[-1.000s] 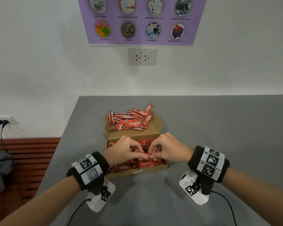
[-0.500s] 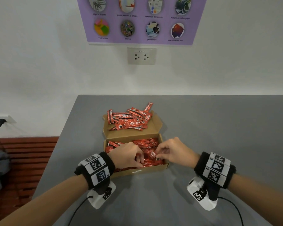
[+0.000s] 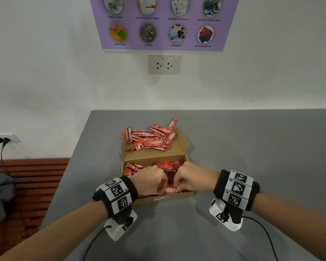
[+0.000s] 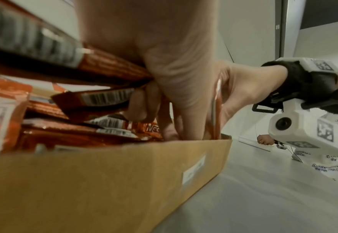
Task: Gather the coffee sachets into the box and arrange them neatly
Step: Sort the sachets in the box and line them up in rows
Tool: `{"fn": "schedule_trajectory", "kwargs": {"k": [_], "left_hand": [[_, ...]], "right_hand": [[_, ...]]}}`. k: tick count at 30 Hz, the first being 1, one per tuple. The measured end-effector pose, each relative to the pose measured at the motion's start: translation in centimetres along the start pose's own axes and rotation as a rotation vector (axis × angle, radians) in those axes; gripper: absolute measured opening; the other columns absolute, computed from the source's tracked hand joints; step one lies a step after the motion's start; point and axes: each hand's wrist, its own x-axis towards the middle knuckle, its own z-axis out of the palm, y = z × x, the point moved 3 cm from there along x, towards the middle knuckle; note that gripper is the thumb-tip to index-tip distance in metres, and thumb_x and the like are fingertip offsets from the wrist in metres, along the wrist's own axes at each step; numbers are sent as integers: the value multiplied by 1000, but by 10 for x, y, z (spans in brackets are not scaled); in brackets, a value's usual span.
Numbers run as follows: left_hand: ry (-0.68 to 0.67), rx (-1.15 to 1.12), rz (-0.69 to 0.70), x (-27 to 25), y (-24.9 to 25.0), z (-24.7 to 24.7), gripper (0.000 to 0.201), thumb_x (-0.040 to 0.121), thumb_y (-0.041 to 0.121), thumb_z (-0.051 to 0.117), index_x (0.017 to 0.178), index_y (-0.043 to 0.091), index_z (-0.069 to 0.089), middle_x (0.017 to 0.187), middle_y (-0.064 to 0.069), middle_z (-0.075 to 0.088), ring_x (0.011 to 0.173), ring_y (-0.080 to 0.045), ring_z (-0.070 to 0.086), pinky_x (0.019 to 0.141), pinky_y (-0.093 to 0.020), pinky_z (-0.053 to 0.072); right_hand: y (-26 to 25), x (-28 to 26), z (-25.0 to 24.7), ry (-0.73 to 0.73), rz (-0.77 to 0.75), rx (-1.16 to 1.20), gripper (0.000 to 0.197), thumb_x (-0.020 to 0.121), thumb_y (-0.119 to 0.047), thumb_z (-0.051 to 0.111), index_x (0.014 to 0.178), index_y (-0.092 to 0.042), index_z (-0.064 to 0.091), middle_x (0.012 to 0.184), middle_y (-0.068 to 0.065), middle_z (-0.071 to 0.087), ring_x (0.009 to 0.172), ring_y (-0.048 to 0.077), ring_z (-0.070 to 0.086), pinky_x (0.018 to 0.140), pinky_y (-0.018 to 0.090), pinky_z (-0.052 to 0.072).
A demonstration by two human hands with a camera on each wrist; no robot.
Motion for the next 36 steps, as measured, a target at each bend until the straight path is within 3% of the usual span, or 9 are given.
{"fn": "schedule_trajectory", "kwargs": {"k": [2, 5, 8, 11, 17, 22, 27, 32, 36], "left_hand": [[-25, -71, 2, 0, -2, 0, 10, 82, 9, 59, 84, 11, 69, 87, -2, 70, 67, -11, 55, 62, -17, 43], [-43, -172, 0, -5, -8, -6, 15, 82, 13, 61, 91, 16, 72, 91, 5, 71, 78, -5, 63, 77, -19, 52], [13, -291, 9, -9, -12, -15, 13, 83, 20, 65, 92, 18, 74, 92, 9, 72, 80, 0, 65, 80, -17, 52], [8, -301, 17, -11, -6, -12, 14, 81, 25, 70, 89, 15, 75, 89, 6, 73, 79, -2, 66, 78, -18, 52], [-9, -244, -31, -6, 1, -4, 6, 79, 15, 69, 76, 11, 72, 79, 4, 72, 63, -2, 60, 69, -17, 51], [18, -111, -71, -3, 8, -2, 16, 78, 15, 63, 63, 21, 60, 56, 14, 52, 50, -3, 47, 52, -11, 35], [-18, -45, -63, 0, 14, 0, 9, 79, 13, 62, 71, 14, 66, 74, 1, 67, 62, -10, 54, 60, -20, 43], [-51, -104, -30, 3, 11, -1, 8, 81, 14, 67, 82, 9, 72, 85, -1, 72, 63, -2, 54, 57, -8, 39], [-10, -154, -50, 0, 4, -6, 8, 77, 19, 73, 78, 11, 71, 80, 1, 71, 61, -2, 57, 59, -10, 46]], "right_hand": [[-1, 0, 4, -52, 18, -85, 13, 83, -13, 66, 92, -8, 73, 91, 5, 71, 85, 21, 63, 76, 29, 49], [-3, 2, 7, -56, 35, -113, 16, 81, -8, 61, 90, -8, 74, 89, 5, 72, 82, 21, 63, 70, 22, 44], [-6, 5, 9, -59, 39, -132, 17, 80, -6, 58, 87, -5, 74, 86, 6, 71, 79, 21, 63, 66, 19, 38], [-8, 8, 9, -60, 41, -139, 18, 80, -4, 57, 86, -5, 74, 85, 6, 71, 76, 21, 61, 63, 19, 35], [-5, 8, 14, -10, 62, -59, 17, 77, 2, 56, 80, -1, 73, 83, 10, 71, 76, 23, 63, 63, 17, 36], [-5, -5, 10, 7, 85, 28, 15, 79, -15, 70, 87, -4, 73, 86, 8, 72, 78, 20, 65, 70, 23, 49], [-1, -8, 17, -51, 106, -98, 15, 77, -10, 69, 91, -5, 73, 90, 8, 71, 83, 23, 63, 69, 22, 42], [-2, -10, 21, -52, 81, -129, 12, 81, -11, 63, 84, -5, 73, 83, 8, 71, 77, 24, 62, 67, 23, 41], [-2, -9, 17, -12, 68, -123, 11, 78, -11, 65, 85, -5, 70, 84, 8, 70, 77, 23, 61, 65, 23, 40]]}}
